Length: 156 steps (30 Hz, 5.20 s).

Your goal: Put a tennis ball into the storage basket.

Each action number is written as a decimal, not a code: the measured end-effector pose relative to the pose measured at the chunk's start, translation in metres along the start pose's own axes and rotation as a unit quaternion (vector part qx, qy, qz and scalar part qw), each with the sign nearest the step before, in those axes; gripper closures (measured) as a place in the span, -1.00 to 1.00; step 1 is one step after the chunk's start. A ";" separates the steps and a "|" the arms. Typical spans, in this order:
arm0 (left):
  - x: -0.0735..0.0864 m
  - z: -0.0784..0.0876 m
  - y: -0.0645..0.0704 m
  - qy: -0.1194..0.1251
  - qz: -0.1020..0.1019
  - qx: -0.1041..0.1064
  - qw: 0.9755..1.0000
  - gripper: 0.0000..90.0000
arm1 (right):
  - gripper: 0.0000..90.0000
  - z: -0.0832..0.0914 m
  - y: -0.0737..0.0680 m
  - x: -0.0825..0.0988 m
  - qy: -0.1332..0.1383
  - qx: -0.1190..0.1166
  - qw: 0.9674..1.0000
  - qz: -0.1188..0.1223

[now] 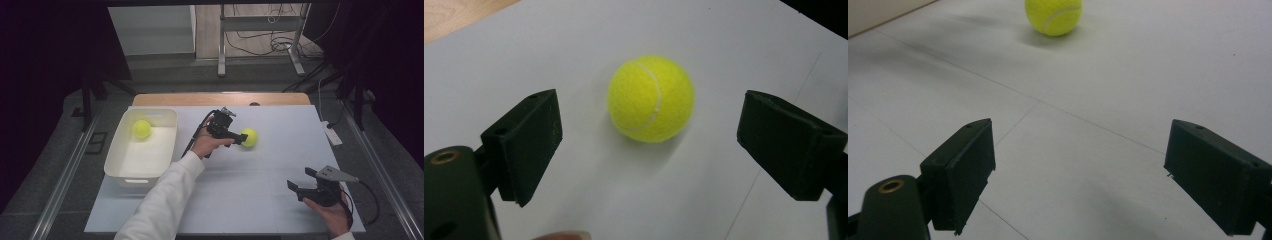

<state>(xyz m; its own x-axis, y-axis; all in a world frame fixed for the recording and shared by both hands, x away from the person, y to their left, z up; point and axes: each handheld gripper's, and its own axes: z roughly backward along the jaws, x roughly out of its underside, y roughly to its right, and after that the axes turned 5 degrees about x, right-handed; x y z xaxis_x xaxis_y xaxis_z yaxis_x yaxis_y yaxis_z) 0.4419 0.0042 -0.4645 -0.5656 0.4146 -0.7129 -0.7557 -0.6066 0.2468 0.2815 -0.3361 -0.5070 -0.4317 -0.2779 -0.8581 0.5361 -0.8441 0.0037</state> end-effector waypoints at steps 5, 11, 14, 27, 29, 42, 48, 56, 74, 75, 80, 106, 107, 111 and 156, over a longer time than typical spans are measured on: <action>-0.001 -0.002 -0.002 0.000 0.004 -0.001 1.000 -0.74 | -0.71 0.001 0.000 0.000 0.001 0.001 1.000 -0.001; -0.001 -0.008 -0.002 -0.002 0.004 0.002 1.000 -0.75 | -0.71 0.000 0.000 0.000 0.000 0.000 1.000 -0.002; -0.002 -0.011 -0.002 -0.004 0.003 0.005 1.000 -0.75 | -0.71 0.000 0.000 0.001 -0.002 0.000 1.000 0.000; -0.008 -0.025 -0.003 -0.012 0.003 0.003 1.000 -0.77 | -0.71 0.002 0.001 0.002 0.001 -0.001 1.000 -0.003; -0.008 -0.026 -0.003 -0.013 0.002 0.003 1.000 -0.77 | -0.71 0.002 0.001 0.002 0.001 -0.001 1.000 -0.003; -0.011 -0.041 -0.005 -0.020 0.009 0.005 1.000 -0.80 | -0.71 0.002 0.001 0.002 0.002 0.000 1.000 -0.003; -0.012 -0.048 -0.006 -0.025 0.013 0.006 1.000 -0.80 | -0.71 0.002 0.001 0.002 0.001 -0.001 1.000 -0.003; -0.012 -0.056 -0.006 -0.031 0.015 0.009 0.999 -0.80 | -0.71 0.002 0.001 0.002 0.000 -0.001 1.000 -0.002; -0.009 -0.069 -0.004 -0.046 0.014 0.007 0.999 -0.56 | -0.71 0.003 0.002 0.003 0.000 0.000 1.000 -0.002; -0.009 -0.070 -0.004 -0.047 0.016 0.009 0.999 -0.54 | -0.71 0.003 0.002 0.003 0.000 0.000 1.000 -0.002; -0.009 -0.071 -0.003 -0.049 0.010 0.010 0.999 -0.42 | -0.71 0.003 0.002 0.003 0.001 0.001 1.000 -0.002; -0.018 -0.034 0.009 -0.023 -0.024 0.004 0.999 -0.40 | -0.71 0.003 0.003 0.003 0.002 0.003 1.000 -0.005; -0.018 -0.031 0.010 -0.019 -0.025 0.005 1.000 -0.40 | -0.71 0.003 0.003 0.003 0.001 0.003 1.000 -0.005; -0.019 -0.022 0.012 -0.010 -0.027 0.006 1.000 -0.39 | -0.71 0.004 0.002 0.003 0.001 0.003 1.000 -0.004; 0.003 0.040 0.020 0.036 -0.037 -0.018 0.998 -0.40 | -0.71 0.004 0.002 0.003 0.000 0.006 1.000 0.002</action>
<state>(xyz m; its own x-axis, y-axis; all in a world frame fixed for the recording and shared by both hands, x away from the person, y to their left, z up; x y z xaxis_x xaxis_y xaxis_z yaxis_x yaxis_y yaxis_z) 0.4123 0.0202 -0.4356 -0.4820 0.4112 -0.7736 -0.7817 -0.6007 0.1677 0.2787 -0.3400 -0.5075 -0.4300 -0.2815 -0.8578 0.5288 -0.8486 0.0133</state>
